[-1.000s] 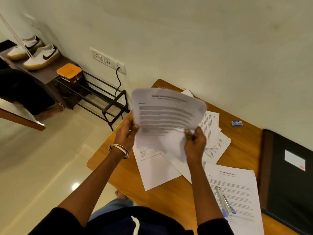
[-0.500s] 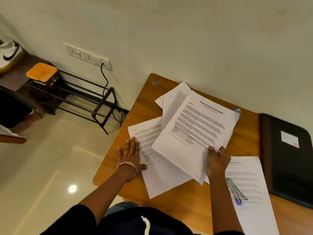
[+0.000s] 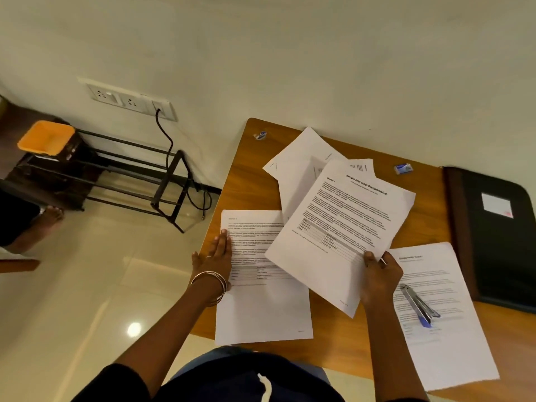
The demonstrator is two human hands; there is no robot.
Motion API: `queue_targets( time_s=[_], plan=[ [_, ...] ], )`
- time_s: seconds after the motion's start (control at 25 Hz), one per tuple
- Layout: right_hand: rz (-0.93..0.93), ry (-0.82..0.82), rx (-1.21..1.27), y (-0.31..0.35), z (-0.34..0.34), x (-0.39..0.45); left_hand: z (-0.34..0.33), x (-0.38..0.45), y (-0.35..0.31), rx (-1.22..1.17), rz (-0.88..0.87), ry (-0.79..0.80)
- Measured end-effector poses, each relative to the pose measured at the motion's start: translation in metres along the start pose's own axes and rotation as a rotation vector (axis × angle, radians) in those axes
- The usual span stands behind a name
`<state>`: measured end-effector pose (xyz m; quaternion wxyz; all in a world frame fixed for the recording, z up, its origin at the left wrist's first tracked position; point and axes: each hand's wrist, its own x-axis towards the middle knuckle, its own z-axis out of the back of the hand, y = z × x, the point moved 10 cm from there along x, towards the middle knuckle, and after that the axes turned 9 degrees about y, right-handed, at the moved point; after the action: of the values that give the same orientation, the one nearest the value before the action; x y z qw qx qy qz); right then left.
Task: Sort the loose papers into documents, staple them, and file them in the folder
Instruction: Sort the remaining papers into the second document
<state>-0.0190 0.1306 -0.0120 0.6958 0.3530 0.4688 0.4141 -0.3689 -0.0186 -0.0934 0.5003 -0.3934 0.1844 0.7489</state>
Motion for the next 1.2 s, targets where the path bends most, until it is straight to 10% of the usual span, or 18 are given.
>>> queue_targets(
  time_s=[0.2,0.4,0.64,0.92,1.08,1.2],
  plan=[
    [-0.043,-0.116,0.135,-0.007,0.043,-0.01,0.028,-0.001,-0.037,0.109,0.041,-0.152],
    [-0.135,-0.247,0.238,-0.033,0.09,-0.007,0.072,0.016,-0.114,-0.408,-0.304,-0.32],
    [-0.245,-0.188,0.288,-0.05,0.107,0.021,0.097,0.04,-0.117,-1.047,0.163,-0.383],
    [-0.324,-0.123,0.295,-0.051,0.104,0.069,0.03,-0.002,-0.094,-1.5,0.319,-0.538],
    [-0.289,-0.083,0.242,-0.039,0.082,0.091,-0.024,-0.036,-0.125,-1.063,0.445,-0.314],
    [-0.257,-0.05,0.209,-0.03,0.069,0.1,0.041,-0.037,-0.154,-0.306,0.276,-0.525]
  ],
)
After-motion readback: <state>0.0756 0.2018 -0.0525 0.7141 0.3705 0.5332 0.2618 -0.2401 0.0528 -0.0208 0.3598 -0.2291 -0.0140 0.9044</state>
